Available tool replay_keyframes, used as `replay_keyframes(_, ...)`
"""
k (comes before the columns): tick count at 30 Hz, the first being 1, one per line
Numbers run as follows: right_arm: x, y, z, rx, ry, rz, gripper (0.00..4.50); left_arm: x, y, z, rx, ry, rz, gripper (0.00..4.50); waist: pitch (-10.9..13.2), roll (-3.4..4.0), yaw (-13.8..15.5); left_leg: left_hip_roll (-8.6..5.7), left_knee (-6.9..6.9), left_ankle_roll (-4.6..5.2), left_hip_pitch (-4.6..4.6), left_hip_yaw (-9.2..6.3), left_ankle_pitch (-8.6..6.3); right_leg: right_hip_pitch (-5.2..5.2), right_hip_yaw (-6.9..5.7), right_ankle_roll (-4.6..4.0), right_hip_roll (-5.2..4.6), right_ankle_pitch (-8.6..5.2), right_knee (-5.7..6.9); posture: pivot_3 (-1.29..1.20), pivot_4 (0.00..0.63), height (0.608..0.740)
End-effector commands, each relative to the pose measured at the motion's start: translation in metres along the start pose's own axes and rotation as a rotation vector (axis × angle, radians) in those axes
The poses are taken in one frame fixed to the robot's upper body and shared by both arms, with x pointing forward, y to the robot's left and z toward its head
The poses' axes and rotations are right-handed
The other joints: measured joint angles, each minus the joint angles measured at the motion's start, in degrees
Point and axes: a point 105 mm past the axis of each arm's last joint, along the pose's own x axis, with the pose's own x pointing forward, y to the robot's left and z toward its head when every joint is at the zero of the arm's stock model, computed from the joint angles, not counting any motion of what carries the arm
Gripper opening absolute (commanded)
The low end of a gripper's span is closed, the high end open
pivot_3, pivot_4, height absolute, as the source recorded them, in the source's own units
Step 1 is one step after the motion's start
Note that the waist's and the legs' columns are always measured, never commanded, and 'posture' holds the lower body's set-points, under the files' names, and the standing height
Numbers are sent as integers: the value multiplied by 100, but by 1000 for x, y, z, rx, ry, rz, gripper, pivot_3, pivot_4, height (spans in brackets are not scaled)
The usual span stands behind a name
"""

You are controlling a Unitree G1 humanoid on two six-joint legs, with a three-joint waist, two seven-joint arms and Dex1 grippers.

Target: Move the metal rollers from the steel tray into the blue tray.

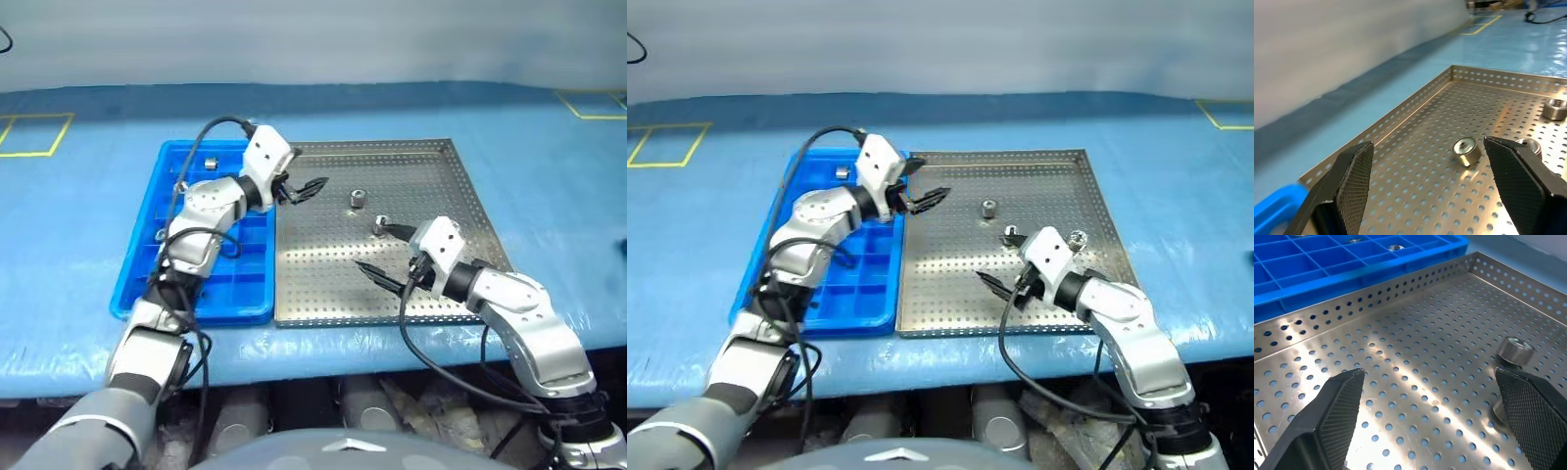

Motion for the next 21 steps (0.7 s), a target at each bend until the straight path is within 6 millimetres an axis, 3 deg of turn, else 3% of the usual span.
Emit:
replay_keyframes(1,-6,1,12,-19,-43,-45,4500,22,1,-1,23,17,-22,3913,1,-1,-195,-1,0,2,-4,3,-1,-4,4,4,0,0,1,-388,150,740)
replay_keyframes(9,-13,4,10,-4,-44,-86,4500,47,10,-28,67,157,47,3913,2,-3,-929,-3,0,14,-9,16,-8,-12,30,58,-4,-15,3,-425,150,740)
replay_keyframes(21,-11,3,9,-1,-46,-81,4500,44,26,-55,104,271,173,3913,5,-9,-1482,-6,0,24,-1,47,-13,-13,67,96,-4,-10,4,-413,150,740)
